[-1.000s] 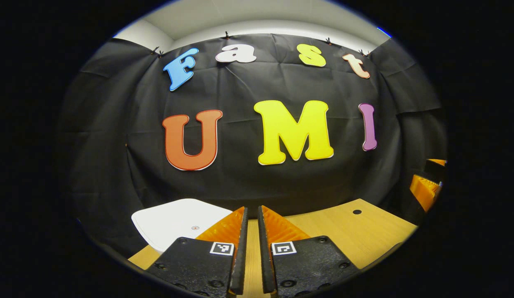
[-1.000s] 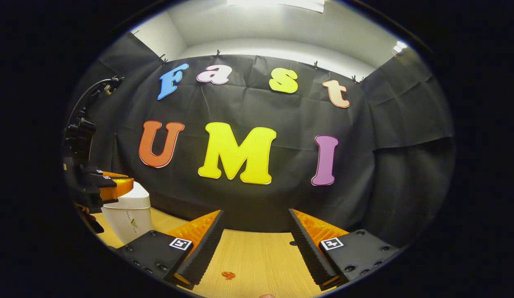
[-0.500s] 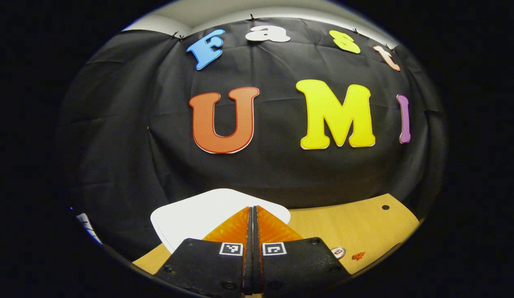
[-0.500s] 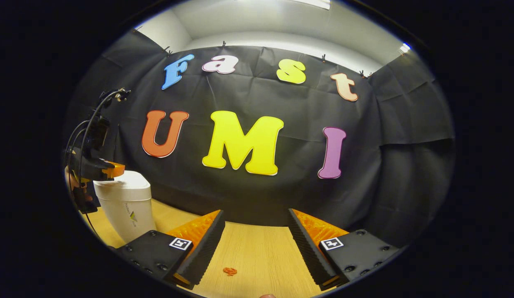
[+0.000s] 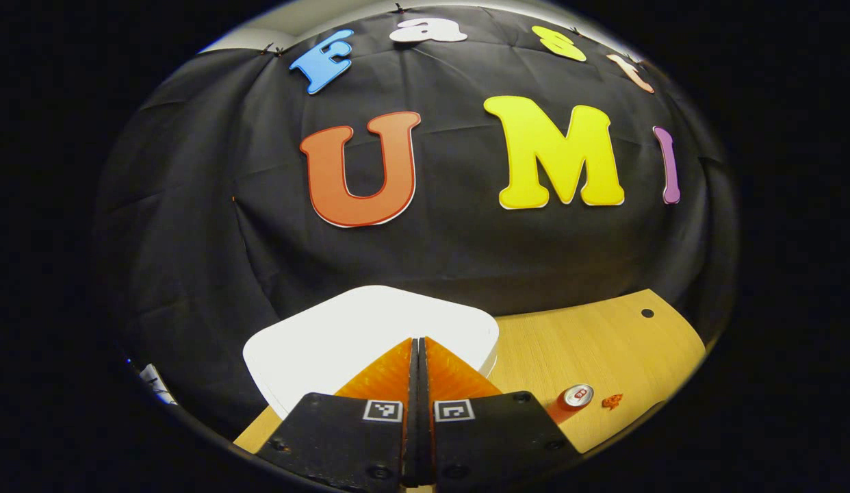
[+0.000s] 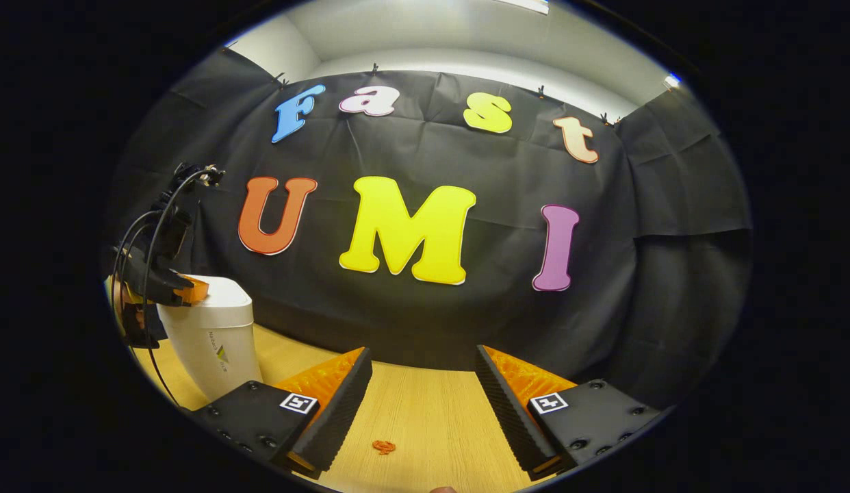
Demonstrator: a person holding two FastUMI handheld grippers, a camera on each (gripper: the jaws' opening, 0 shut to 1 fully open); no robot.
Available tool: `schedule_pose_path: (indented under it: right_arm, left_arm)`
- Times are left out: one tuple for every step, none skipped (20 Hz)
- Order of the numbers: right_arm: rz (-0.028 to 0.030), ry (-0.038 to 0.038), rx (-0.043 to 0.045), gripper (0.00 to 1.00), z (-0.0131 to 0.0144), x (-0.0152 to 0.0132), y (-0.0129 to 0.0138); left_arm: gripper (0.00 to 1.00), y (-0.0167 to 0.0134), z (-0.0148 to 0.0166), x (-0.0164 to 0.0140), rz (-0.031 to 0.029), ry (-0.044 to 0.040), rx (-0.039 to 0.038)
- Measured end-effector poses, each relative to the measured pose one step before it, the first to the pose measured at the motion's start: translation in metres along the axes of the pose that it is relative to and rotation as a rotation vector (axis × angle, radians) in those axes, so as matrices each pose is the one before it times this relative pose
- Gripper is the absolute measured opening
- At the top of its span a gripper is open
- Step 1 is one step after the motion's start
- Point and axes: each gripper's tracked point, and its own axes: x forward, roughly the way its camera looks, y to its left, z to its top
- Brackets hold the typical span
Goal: Press the lid of the desktop garbage bin to open it, pick up the crumpled paper on the desktop and throw it into the bin, then pick up the pop can on the desktop and drop it into the bin, and finally close the garbage bin lid.
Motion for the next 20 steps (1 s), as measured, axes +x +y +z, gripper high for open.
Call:
schedule_pose_path:
  right_arm:
    - [0.0013,0.00327,-0.00194,0.96,-0.00082,0.0001,0.00074]
    - [0.00168,0.00088,-0.00094,0.96,-0.00031,0.00013,0.001]
    - [0.00562,-0.00512,0.00238,0.96,0.0016,-0.00135,0.00214]
    - [0.00554,-0.00753,0.00321,0.96,0.00241,-0.00076,0.00201]
    - [0.00262,-0.00615,0.00073,0.96,0.00161,0.00066,0.00118]
    - [-0.00141,-0.00603,-0.00199,0.96,0.00256,-0.00101,-0.00071]
    - [-0.0027,-0.00727,-0.00275,0.96,0.00248,-0.00177,-0.00151]
    - [-0.00414,-0.00766,-0.00253,0.96,0.00338,-0.00045,-0.0014]
    - [-0.00501,-0.00519,-0.00068,0.96,0.00126,-0.00129,-0.00134]
    - [-0.00575,0.00058,0.00038,0.96,-0.00027,-0.00063,-0.00114]
    - [-0.00311,0.00234,0.00036,0.96,-0.001,-0.00103,-0.00091]
    - [-0.00244,0.00099,-0.00064,0.96,0.00065,-0.0015,-0.00022]
    - [-0.0014,-0.00072,-0.00167,0.96,-0.00018,-0.00126,-0.00035]
    - [-0.0003,-0.00099,-0.00143,0.96,0.00038,-0.00188,0.00014]
    - [-0.00062,-0.00026,0.00005,0.96,-0.00069,-0.00013,0.00014]
    - [0.00196,0.00014,0.00091,0.96,-0.00012,-0.00087,0.00043]
    - [0.00185,0.0013,0.00015,0.96,-0.00074,0.00035,0.00122]
    - [0.00253,0.0012,-0.00047,0.96,0.00016,-0.00013,0.00132]
    - [0.00293,0.00106,-0.00055,0.96,-0.00097,-0.00113,0.00093]
    - [0.00362,0.00163,-0.00061,0.96,-0.00055,-0.00034,0.00145]
  left_arm:
    - [0.03,0.00063,0.00167,-0.00024,0.00677,-0.0035,-0.01938]
    - [0.03,-0.00088,-0.00091,-0.0013,0.00675,0.00876,0.00829]
    - [0.03,0.00087,-0.00118,-0.00005,-0.0004,-0.00692,0.0115]
    - [0.03,0.00065,0.00261,-0.00124,-0.00095,-0.0191,-0.00604]
    - [0.03,-0.00025,0.00296,0.00037,-0.00245,-0.02189,-0.02204]
    - [0.03,0.00079,0.00798,-0.00253,-0.0033,-0.03303,-0.01476]
    - [0.03,0.00285,0.00605,-0.00255,0.00949,-0.02555,-0.00368]
    - [0.03,0.00291,0.00648,-0.00452,0.02308,-0.02697,0.00492]
    - [0.03,0.00184,0.01117,-0.00298,0.01114,-0.03309,0.01646]
    - [0.03,0.00242,0.01224,-0.00451,0.01202,-0.02709,0.02234]
    - [0.03,0.00111,0.01039,-0.00339,0.00178,-0.02498,0.01483]
    - [0.03,0.00035,0.00781,-0.00448,0.00078,-0.01397,0.00595]
    - [0.02,-0.00029,0.00873,-0.00385,-0.0024,-0.01863,-0.00654]
    - [0.02,0.00041,0.0055,-0.00225,0.00112,-0.01786,-0.01003]
    - [0.02,0.00034,0.00381,-0.00261,0.00205,-0.00754,-0.00206]
    - [0.02,0.00129,0.00229,-0.00275,0.00422,-0.00474,-0.00047]
    - [0.02,0.00036,0.00093,-0.00369,0.00245,0.00413,-0.00067]
    - [0.03,0.00231,0.00096,-0.00264,0.0049,-0.00049,-0.00372]
    - [0.03,0.00118,-0.00049,-0.00343,0.00479,0.00482,-0.00468]
    - [0.03,0.00124,-0.00172,-0.00216,0.00733,0.00503,-0.00674]
